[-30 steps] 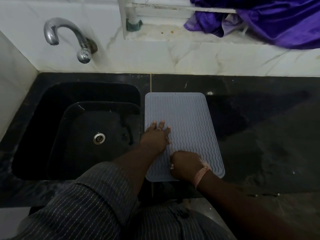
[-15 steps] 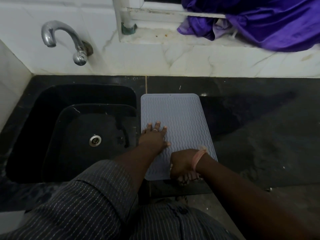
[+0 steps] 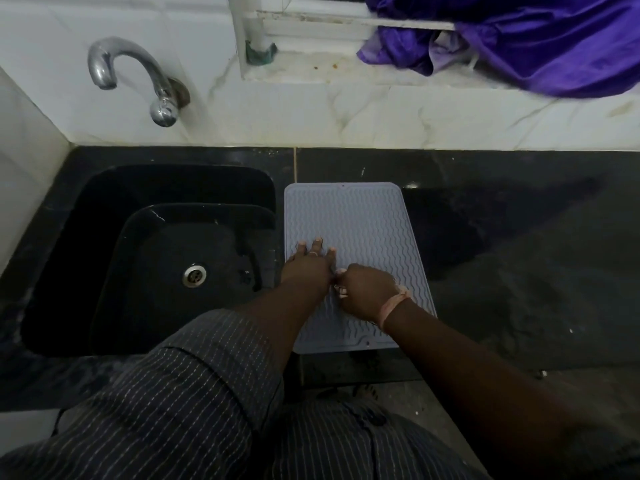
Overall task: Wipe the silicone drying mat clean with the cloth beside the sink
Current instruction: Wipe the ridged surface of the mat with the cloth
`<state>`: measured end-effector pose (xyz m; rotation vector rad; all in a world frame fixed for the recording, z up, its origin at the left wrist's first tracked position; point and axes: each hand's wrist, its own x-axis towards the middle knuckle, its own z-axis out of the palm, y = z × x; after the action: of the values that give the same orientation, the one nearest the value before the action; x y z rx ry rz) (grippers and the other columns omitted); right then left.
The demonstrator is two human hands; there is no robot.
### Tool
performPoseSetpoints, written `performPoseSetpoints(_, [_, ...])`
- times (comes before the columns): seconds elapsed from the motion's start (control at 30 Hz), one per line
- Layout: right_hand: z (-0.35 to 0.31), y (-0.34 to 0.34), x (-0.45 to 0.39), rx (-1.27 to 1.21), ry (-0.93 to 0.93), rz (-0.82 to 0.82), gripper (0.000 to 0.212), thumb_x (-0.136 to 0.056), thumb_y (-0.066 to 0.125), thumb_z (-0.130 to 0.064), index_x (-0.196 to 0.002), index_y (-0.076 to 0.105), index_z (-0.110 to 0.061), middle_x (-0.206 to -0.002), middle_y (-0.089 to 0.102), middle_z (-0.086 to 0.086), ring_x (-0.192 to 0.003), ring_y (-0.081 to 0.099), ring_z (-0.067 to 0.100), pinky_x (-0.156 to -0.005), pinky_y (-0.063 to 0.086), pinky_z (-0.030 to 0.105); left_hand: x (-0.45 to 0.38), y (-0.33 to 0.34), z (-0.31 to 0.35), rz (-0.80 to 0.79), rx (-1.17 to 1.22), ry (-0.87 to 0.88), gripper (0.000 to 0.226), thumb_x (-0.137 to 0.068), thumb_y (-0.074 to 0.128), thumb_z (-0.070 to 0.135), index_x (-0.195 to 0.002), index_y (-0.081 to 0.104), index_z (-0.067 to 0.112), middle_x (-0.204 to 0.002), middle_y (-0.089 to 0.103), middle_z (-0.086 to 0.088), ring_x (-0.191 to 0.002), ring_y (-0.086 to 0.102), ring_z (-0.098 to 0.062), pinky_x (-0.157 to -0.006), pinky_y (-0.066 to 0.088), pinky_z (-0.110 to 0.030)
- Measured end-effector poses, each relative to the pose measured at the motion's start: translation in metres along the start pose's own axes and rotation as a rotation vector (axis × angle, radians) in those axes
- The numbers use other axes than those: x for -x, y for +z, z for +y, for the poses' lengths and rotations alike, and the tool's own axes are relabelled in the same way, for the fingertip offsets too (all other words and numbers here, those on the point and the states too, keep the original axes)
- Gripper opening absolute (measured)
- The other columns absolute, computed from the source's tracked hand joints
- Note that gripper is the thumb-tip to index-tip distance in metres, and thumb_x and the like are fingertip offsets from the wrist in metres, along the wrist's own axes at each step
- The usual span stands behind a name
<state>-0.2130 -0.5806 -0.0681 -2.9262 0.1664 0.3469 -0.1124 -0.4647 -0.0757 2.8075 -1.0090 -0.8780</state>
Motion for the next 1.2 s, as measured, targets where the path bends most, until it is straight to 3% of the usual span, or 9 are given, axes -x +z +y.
performPoseSetpoints(0.23, [-0.001,0.018,0.04,-0.197,0.06,-0.148,0.023,-0.084,0.056,-0.032,-0.076,0.066,-0.014,-0.069,0.062,-0.002,-0.062,0.061,0.016,-0.061,0.057,0.035,-0.008,0.011,-0.006,0.026,-0.002,0.011,0.07,-0.106,0.044,0.045,-0.163,0.007,0.031,-0.171,-0.006,-0.004,-0.156,-0.004,-0.036,-0.124,0.009,-0.05])
performPoseSetpoints(0.33, [-0.004,0.018,0.048,-0.184,0.083,-0.241,0.022,-0.087,0.057,-0.032,-0.086,0.069,-0.013,-0.081,0.066,0.006,-0.071,0.062,0.024,-0.066,0.051,0.032,-0.008,0.013,-0.008,0.026,0.007,0.016,0.07,-0.105,0.045,0.044,-0.163,0.009,0.03,-0.171,-0.006,-0.004,-0.156,-0.004,-0.037,-0.124,0.01,-0.051])
performPoseSetpoints(0.47, [-0.013,0.011,0.054,-0.105,0.049,-0.291,0.021,-0.091,0.064,-0.028,-0.087,0.069,-0.008,-0.087,0.07,0.009,-0.078,0.068,0.026,-0.071,0.06,0.038,-0.007,0.011,-0.006,0.024,0.005,0.025,0.069,-0.106,0.045,0.041,-0.164,0.009,0.028,-0.171,-0.006,-0.006,-0.156,-0.004,-0.038,-0.124,0.01,-0.052])
performPoseSetpoints(0.6, [-0.004,-0.016,0.037,-0.268,0.041,-0.438,0.029,-0.084,0.066,-0.027,-0.059,0.055,-0.017,-0.068,0.066,0.011,-0.057,0.057,0.016,-0.064,0.056,0.041,-0.006,0.01,-0.006,0.029,-0.017,0.027,0.07,-0.106,0.045,0.041,-0.164,0.009,0.026,-0.171,-0.005,-0.007,-0.155,-0.003,-0.04,-0.123,0.012,-0.053])
performPoseSetpoints(0.7, [0.008,-0.029,0.014,-0.371,0.089,-0.309,0.032,-0.082,0.068,-0.029,-0.054,0.057,-0.016,-0.056,0.059,0.001,-0.05,0.053,0.012,-0.061,0.054,0.042,-0.008,0.007,-0.005,-0.011,-0.015,0.017,0.073,-0.105,0.048,0.04,-0.164,0.007,0.026,-0.171,-0.006,-0.007,-0.155,-0.004,-0.041,-0.124,0.011,-0.053])
performPoseSetpoints(0.8, [0.007,-0.017,0.0,-0.276,0.092,-0.035,0.028,-0.088,0.065,-0.032,-0.065,0.065,-0.017,-0.064,0.062,-0.003,-0.057,0.058,0.013,-0.059,0.054,0.035,-0.008,0.002,-0.002,-0.032,-0.007,0.0,0.076,-0.104,0.051,0.039,-0.164,0.006,0.027,-0.171,-0.007,-0.005,-0.155,-0.005,-0.039,-0.123,0.011,-0.053])
performPoseSetpoints(0.9, [-0.003,0.01,0.008,-0.112,0.019,0.011,0.017,-0.088,0.061,-0.03,-0.09,0.072,-0.018,-0.076,0.065,-0.001,-0.064,0.061,0.015,-0.058,0.053,0.03,-0.006,0.002,-0.002,-0.022,-0.017,0.012,0.075,-0.104,0.051,0.038,-0.164,0.007,0.027,-0.171,-0.007,-0.006,-0.155,-0.004,-0.04,-0.123,0.011,-0.053])
performPoseSetpoints(1.0, [-0.006,0.028,0.028,-0.112,-0.017,0.045,0.025,-0.085,0.059,-0.024,-0.104,0.071,-0.014,-0.075,0.063,0.001,-0.063,0.061,0.018,-0.054,0.042,0.026,-0.008,0.006,-0.005,-0.004,-0.025,0.02,0.07,-0.106,0.045,0.04,-0.164,0.007,0.027,-0.171,-0.006,-0.007,-0.155,-0.003,-0.04,-0.123,0.01,-0.053])
performPoseSetpoints(1.2, [-0.011,0.032,0.049,-0.302,0.103,-0.249,0.028,-0.083,0.06,-0.026,-0.058,0.055,-0.017,-0.059,0.055,-0.004,-0.056,0.06,0.019,-0.054,0.052,0.033,-0.012,0.0,-0.005,-0.056,-0.028,0.015,0.075,-0.104,0.049,0.044,-0.164,0.007,0.027,-0.171,-0.006,-0.005,-0.156,-0.003,-0.038,-0.122,0.014,-0.056])
